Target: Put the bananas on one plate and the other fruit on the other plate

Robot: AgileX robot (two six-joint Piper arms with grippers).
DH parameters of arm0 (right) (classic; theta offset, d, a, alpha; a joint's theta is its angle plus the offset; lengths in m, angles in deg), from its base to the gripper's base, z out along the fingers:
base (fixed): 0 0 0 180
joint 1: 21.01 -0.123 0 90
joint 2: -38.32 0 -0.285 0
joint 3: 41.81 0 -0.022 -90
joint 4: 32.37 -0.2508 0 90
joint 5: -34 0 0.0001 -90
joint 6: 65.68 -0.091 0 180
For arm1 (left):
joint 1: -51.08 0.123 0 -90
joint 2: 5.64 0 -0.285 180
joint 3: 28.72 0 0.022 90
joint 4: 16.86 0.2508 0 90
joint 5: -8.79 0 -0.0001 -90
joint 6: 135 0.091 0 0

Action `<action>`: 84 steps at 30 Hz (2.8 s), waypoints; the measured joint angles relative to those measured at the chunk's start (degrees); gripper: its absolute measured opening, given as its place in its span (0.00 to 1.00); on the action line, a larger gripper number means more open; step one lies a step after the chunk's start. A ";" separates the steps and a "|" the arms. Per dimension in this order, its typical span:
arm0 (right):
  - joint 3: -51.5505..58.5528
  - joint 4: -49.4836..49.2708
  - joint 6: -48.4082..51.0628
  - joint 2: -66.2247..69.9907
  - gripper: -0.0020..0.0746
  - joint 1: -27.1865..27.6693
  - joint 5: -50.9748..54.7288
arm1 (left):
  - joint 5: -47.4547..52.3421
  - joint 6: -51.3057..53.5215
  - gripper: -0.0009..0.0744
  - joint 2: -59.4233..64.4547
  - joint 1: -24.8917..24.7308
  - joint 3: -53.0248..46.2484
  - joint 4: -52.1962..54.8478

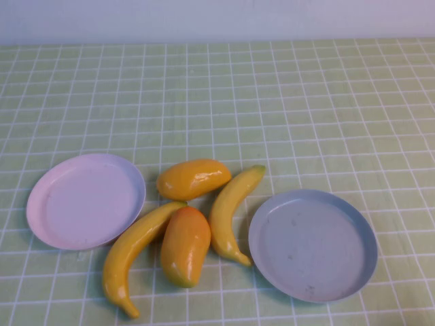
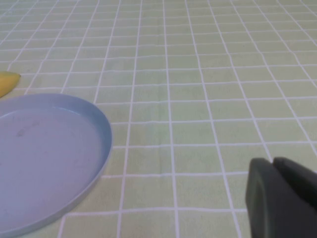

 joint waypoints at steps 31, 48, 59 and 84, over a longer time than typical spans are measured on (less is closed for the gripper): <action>0.00 0.00 0.00 0.00 0.01 0.00 0.00 | 0.00 0.00 0.01 0.00 0.00 0.00 0.00; 0.00 0.00 0.00 0.00 0.01 0.00 0.00 | -9.43 -9.41 0.01 0.00 0.00 0.00 -20.47; 0.00 0.00 0.00 0.00 0.01 0.00 0.00 | -10.92 -11.20 0.01 0.00 0.00 0.00 -29.14; 0.00 0.00 0.00 0.00 0.01 0.00 0.00 | 30.45 12.03 0.01 53.92 -1.88 40.79 -34.02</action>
